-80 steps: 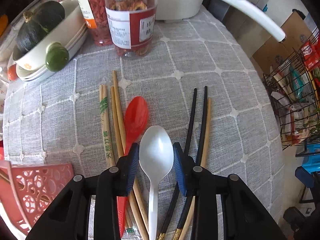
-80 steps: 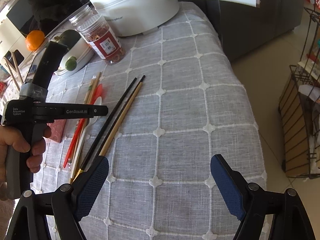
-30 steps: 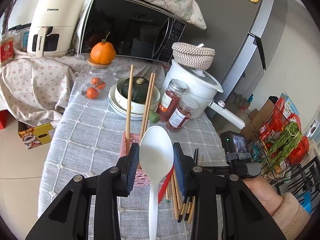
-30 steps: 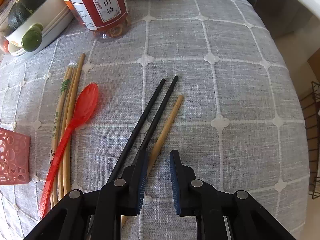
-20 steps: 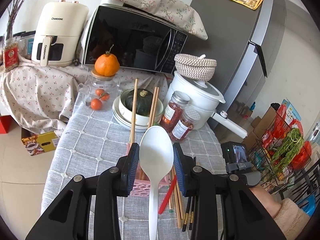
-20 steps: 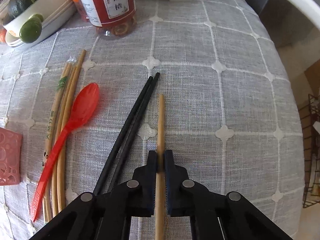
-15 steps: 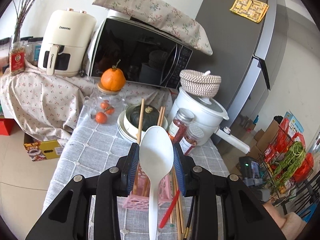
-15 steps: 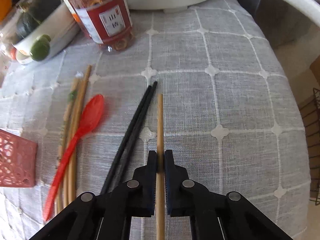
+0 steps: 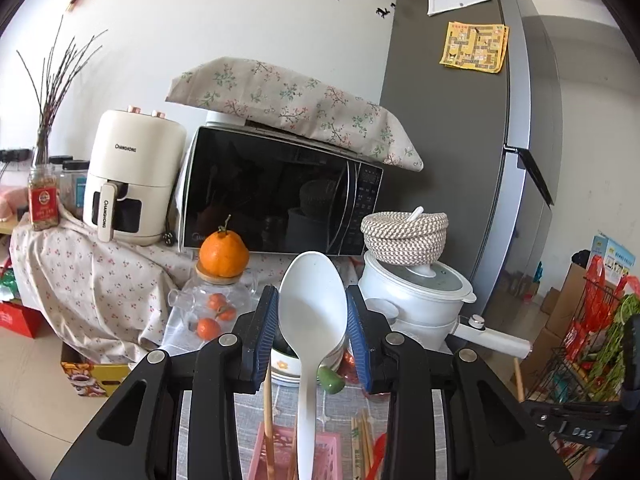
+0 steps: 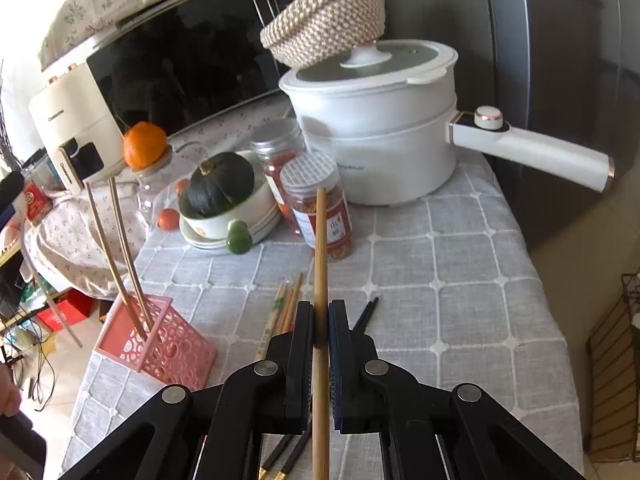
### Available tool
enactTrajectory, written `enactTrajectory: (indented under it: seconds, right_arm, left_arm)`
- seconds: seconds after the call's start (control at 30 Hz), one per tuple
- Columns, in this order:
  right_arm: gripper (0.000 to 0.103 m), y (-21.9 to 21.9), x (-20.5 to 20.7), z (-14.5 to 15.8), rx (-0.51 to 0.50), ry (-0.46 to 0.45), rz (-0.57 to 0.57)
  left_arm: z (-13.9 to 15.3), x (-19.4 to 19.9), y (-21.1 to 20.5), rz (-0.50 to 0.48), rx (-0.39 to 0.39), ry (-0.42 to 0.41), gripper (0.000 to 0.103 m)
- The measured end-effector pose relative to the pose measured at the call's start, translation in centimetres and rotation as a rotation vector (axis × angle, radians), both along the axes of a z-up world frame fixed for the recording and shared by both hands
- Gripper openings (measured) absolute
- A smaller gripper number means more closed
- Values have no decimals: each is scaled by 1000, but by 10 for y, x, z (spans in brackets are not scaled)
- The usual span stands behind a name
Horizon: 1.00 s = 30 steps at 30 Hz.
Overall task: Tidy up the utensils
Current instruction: 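Drop the white spoon into the pink basket with the left tool while the right tool lifts the chopstick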
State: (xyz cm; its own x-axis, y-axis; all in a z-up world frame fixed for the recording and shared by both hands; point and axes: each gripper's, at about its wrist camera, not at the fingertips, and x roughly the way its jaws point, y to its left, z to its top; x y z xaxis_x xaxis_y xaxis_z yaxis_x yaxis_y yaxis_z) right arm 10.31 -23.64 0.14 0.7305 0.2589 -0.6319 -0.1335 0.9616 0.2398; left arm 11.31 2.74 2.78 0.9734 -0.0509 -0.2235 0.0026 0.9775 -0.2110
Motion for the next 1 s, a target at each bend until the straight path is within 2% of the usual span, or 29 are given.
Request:
enactTrajectory:
  seconds: [0.17, 0.4, 0.57, 0.63, 0.73, 0.87, 0.9, 1.0]
  right_arm:
    - [5, -8, -5, 1, 16, -46, -12]
    - [5, -4, -2, -2, 38, -72, 15]
    - [5, 7, -7, 5, 55, -105, 45]
    - [5, 10, -12, 12, 71, -134, 63]
    - [5, 15, -19, 28, 99, -187, 88]
    - [5, 25, -29, 50, 147, -268, 130]
    - [5, 29, -30, 54, 155, -287, 141]
    - [5, 41, -30, 65, 187, -331, 175]
  left_arm:
    - [-25, 15, -2, 26, 5, 8, 36]
    - [-50, 30, -2, 32, 14, 63, 36]
    - [-56, 32, 2, 21, 4, 153, 39]
    - [-55, 30, 3, 19, 15, 212, 48]
    - [-48, 17, 4, 25, 38, 274, 55]
    - [-38, -5, 12, 37, 66, 407, 62]
    - [-37, -12, 15, 41, 76, 441, 66]
    - [-37, -32, 26, 61, 65, 503, 74]
